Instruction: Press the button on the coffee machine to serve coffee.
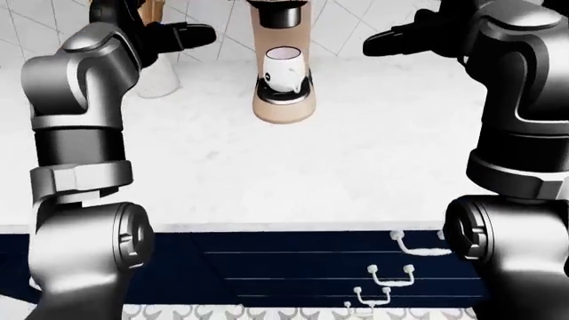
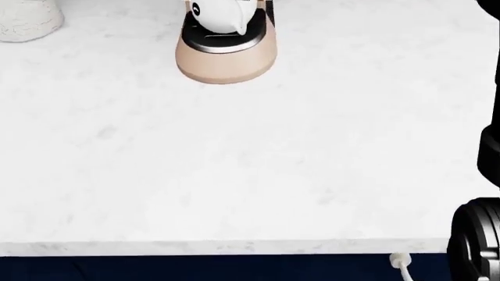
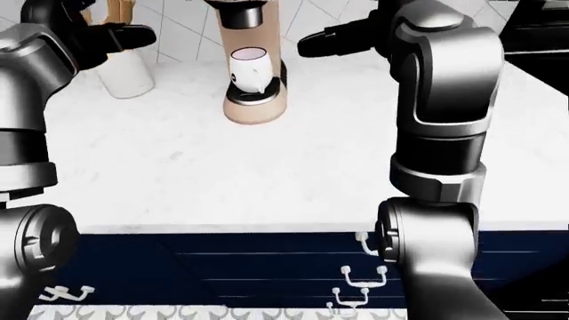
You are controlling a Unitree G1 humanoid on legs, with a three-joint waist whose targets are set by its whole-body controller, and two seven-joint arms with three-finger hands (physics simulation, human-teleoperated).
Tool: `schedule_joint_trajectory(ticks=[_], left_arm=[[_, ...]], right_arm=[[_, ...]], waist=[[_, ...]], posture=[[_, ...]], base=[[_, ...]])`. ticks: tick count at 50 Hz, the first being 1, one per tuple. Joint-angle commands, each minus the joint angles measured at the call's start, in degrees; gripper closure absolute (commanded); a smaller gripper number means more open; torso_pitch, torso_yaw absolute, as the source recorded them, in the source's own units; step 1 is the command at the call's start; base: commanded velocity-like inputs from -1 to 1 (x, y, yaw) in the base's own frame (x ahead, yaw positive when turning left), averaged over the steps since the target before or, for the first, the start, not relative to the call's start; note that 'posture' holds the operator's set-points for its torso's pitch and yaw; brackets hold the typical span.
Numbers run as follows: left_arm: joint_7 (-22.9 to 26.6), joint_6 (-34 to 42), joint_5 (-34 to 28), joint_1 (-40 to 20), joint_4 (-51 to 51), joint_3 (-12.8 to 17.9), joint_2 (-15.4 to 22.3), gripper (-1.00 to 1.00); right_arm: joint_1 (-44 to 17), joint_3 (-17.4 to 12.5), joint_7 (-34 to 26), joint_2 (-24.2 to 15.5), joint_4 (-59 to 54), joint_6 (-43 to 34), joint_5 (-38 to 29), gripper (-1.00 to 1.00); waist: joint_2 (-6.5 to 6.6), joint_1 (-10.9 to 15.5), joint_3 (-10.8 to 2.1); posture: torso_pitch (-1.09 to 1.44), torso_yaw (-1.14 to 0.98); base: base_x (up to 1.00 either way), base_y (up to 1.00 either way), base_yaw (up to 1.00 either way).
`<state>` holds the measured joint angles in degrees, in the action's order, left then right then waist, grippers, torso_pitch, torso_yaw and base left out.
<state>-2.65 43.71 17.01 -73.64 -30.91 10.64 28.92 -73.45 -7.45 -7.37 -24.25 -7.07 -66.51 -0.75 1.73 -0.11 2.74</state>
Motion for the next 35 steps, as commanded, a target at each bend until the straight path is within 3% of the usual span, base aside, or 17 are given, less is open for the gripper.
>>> schedule_joint_trajectory(ticks=[1,3,4,5,6,8,9,15,18,19,22,25,27,29,32,35], left_arm=[[-0.6,-2.5,-0.5,-2.7,2.8,1.8,2.1,-1.00],[-0.6,-2.7,-0.5,-2.5,2.9,1.8,2.0,-1.00],[-0.7,-2.5,-0.4,-2.6,2.9,1.7,2.0,-1.00],[-0.7,-2.6,-0.4,-2.5,2.9,1.7,2.0,-1.00],[-0.6,-3.0,-0.4,-2.3,2.6,1.7,1.9,-1.00],[-0.7,-2.6,-0.4,-2.3,3.0,1.7,2.0,-1.00],[-0.7,-2.7,-0.5,-2.2,2.9,1.6,2.0,-1.00],[1.8,-3.9,-1.8,0.5,4.1,0.9,1.5,-1.00],[2.1,-4.2,-2.1,0.9,4.1,1.0,1.1,-1.00],[2.3,-4.5,-2.3,1.0,3.9,0.9,0.9,-1.00],[2.2,-3.7,-2.4,0.4,4.4,1.0,0.7,-1.00],[2.2,-3.8,-2.5,0.2,4.1,1.1,0.6,-1.00],[2.2,-3.4,-2.5,0.3,4.6,1.1,0.5,-1.00],[2.3,-3.4,-2.6,0.2,4.5,1.0,0.5,-1.00],[2.2,-3.3,-2.6,0.1,4.5,1.2,0.5,-1.00],[2.2,-3.6,-2.7,-0.3,3.9,1.1,0.5,-1.00]], right_arm=[[-2.3,0.6,-1.0,0.2,1.9,2.0,-0.3,-1.00],[-2.6,0.1,-1.1,0.5,2.0,2.0,-0.6,-1.00],[-2.5,-0.6,-1.0,0.9,1.9,2.2,-0.4,-1.00],[-2.2,-0.1,-1.1,0.7,1.9,2.1,-0.7,-1.00],[-2.5,-0.1,-1.1,0.7,1.7,1.8,-0.9,-1.00],[-3.1,-0.3,-0.9,0.7,1.2,1.9,-1.1,-1.00],[-3.3,-0.4,-0.9,0.6,1.1,2.4,-1.2,-1.00],[-3.1,-0.5,-0.3,0.8,0.9,2.5,-1.5,-1.00],[-3.4,-0.6,-0.2,1.0,0.5,2.9,-1.4,-1.00],[-3.4,-0.5,-0.2,1.0,0.4,3.1,-1.4,-1.00],[-3.2,-0.6,-0.2,1.0,0.4,3.2,-1.4,-1.00],[-3.5,-0.6,-0.2,0.9,0.2,3.3,-1.3,-1.00],[-3.5,-0.6,-0.2,0.9,-0.1,3.5,-1.3,-1.00],[-3.5,-0.6,-0.1,0.9,0.0,3.3,-1.3,-1.00],[-3.8,-0.6,0.0,0.9,-0.5,3.5,-1.3,-1.00],[-3.6,-0.5,0.2,1.0,-0.7,3.8,-1.3,-1.00]], waist=[[-0.55,1.1,-3.20],[0.15,1.1,-3.38],[-0.30,-0.9,-2.56],[0.09,-0.6,-1.06],[0.74,-0.8,-0.55],[2.60,-1.1,-0.91],[1.77,-0.7,-0.16],[-1.08,-0.1,-0.67],[-1.24,0.3,-1.01],[-0.92,0.2,-2.65],[-1.24,0.1,-2.09],[-3.98,0.3,-2.46],[-3.11,0.4,-2.03],[-3.59,0.5,-1.92],[-2.81,0.5,-2.23],[-1.97,-0.1,-0.33]], posture=[[0.00,0.00],[0.00,0.00],[0.00,0.00],[0.00,0.00],[0.00,0.00],[0.00,0.00],[0.00,0.00],[0.00,0.00],[0.00,0.00],[0.00,0.00],[0.00,0.00],[0.00,0.00],[0.00,0.00],[0.00,0.00],[0.00,0.00],[0.00,0.00]], base=[[-0.34,0.00,1.00],[-0.33,0.00,1.00],[0.00,0.00,0.00],[0.00,0.00,0.00],[0.00,0.00,0.00],[0.00,0.00,0.00],[0.00,0.00,0.00],[0.00,0.00,0.00],[0.00,0.00,0.00],[0.07,0.00,0.00],[0.14,0.00,0.00],[0.15,0.00,0.00],[0.15,0.00,0.00],[0.15,0.00,0.00],[0.15,0.00,0.00],[0.06,0.00,0.00]])
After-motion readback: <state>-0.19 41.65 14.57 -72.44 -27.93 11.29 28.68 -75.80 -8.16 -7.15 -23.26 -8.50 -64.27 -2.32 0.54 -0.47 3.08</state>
